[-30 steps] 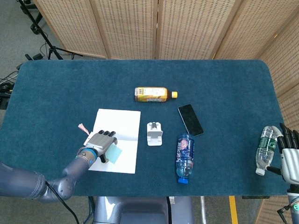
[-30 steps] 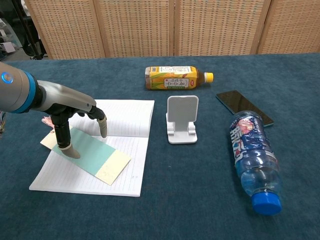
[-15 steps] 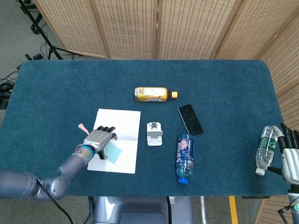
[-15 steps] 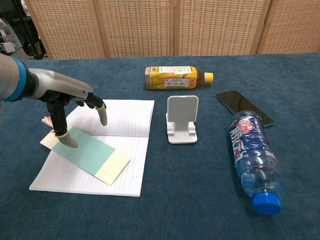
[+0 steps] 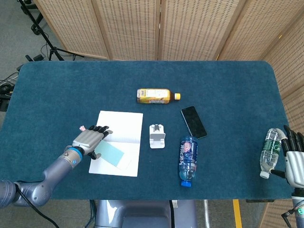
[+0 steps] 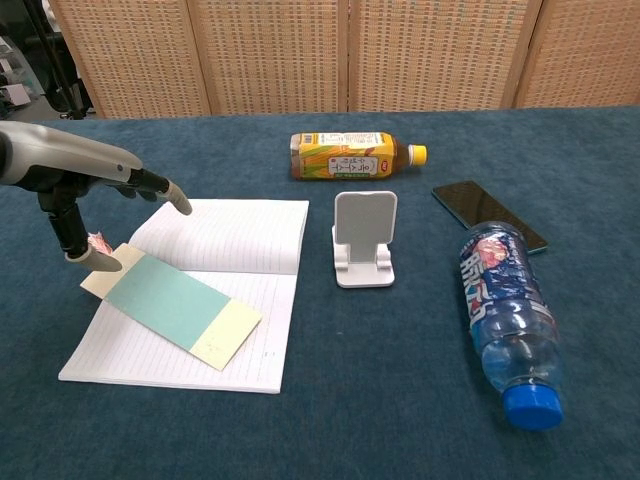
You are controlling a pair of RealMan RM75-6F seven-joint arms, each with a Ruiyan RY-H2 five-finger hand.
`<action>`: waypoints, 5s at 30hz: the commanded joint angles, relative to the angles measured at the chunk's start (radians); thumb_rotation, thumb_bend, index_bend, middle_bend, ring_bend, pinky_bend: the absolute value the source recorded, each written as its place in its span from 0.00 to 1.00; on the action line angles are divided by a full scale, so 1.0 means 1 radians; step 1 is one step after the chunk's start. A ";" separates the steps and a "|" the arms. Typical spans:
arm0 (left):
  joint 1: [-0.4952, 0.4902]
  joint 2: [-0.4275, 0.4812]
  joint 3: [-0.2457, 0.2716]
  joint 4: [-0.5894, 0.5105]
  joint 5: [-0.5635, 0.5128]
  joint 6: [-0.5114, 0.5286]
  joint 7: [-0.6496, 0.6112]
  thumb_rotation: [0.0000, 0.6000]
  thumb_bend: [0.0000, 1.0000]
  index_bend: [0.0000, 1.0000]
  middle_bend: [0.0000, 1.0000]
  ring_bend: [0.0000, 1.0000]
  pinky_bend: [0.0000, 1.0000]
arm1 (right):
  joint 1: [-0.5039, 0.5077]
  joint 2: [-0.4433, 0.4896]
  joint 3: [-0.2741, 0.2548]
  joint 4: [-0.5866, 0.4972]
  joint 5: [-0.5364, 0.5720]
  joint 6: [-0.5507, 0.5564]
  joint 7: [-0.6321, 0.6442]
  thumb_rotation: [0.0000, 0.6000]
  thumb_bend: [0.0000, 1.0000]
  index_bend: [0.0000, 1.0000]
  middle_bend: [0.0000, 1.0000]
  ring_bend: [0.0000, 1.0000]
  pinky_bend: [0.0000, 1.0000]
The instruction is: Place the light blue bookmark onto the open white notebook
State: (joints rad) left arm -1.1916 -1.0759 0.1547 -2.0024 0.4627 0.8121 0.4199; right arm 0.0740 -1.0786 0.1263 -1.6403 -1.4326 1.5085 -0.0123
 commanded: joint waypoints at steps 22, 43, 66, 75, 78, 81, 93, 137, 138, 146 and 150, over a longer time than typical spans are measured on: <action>0.125 0.083 0.095 -0.056 0.283 -0.123 -0.003 1.00 0.62 0.09 0.00 0.00 0.00 | -0.004 0.002 0.002 -0.004 -0.004 0.010 0.005 1.00 0.00 0.00 0.00 0.00 0.00; 0.065 0.006 0.094 -0.049 0.185 -0.135 0.036 1.00 0.62 0.09 0.00 0.00 0.00 | -0.007 0.008 0.004 -0.004 -0.007 0.014 0.023 1.00 0.00 0.00 0.00 0.00 0.00; -0.032 -0.095 0.071 -0.047 0.027 -0.092 0.064 1.00 0.62 0.09 0.00 0.00 0.00 | -0.012 0.012 0.004 -0.004 -0.014 0.025 0.040 1.00 0.00 0.00 0.00 0.00 0.00; -0.062 -0.138 0.032 -0.032 -0.077 -0.087 0.015 1.00 0.62 0.09 0.00 0.00 0.00 | -0.014 0.015 0.005 -0.004 -0.017 0.029 0.049 1.00 0.00 0.00 0.00 0.00 0.00; -0.066 -0.141 0.022 -0.032 -0.105 -0.091 -0.008 1.00 0.62 0.09 0.00 0.00 0.00 | -0.016 0.016 0.005 -0.004 -0.018 0.032 0.053 1.00 0.00 0.00 0.00 0.00 0.00; -0.069 -0.142 0.015 -0.033 -0.129 -0.093 -0.029 1.00 0.61 0.08 0.00 0.00 0.00 | -0.017 0.017 0.005 -0.004 -0.020 0.034 0.056 1.00 0.00 0.00 0.00 0.00 0.00; -0.066 -0.152 -0.005 -0.029 -0.175 -0.066 -0.078 1.00 0.61 0.07 0.00 0.00 0.00 | -0.019 0.019 0.005 -0.006 -0.024 0.038 0.060 1.00 0.00 0.00 0.00 0.00 0.00; 0.046 -0.057 0.020 0.067 0.328 -0.225 -0.079 1.00 0.72 0.07 0.00 0.00 0.00 | -0.025 0.022 0.008 -0.007 -0.025 0.048 0.069 1.00 0.00 0.00 0.00 0.00 0.00; 0.045 -0.059 0.022 0.069 0.328 -0.225 -0.077 1.00 0.73 0.07 0.00 0.00 0.00 | -0.024 0.022 0.008 -0.007 -0.025 0.048 0.069 1.00 0.00 0.00 0.00 0.00 0.00; 0.037 -0.082 0.047 0.087 0.304 -0.218 -0.058 1.00 0.73 0.07 0.00 0.00 0.00 | -0.025 0.022 0.007 -0.010 -0.027 0.048 0.066 1.00 0.00 0.00 0.00 0.00 0.00; 0.029 -0.091 0.061 0.081 0.269 -0.217 -0.055 1.00 0.73 0.07 0.00 0.00 0.00 | -0.024 0.022 0.007 -0.010 -0.027 0.046 0.065 1.00 0.00 0.00 0.00 0.00 0.00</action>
State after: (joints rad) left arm -1.1590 -1.1641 0.2108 -1.9180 0.7414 0.5954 0.3647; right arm 0.0501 -1.0569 0.1329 -1.6500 -1.4601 1.5548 0.0533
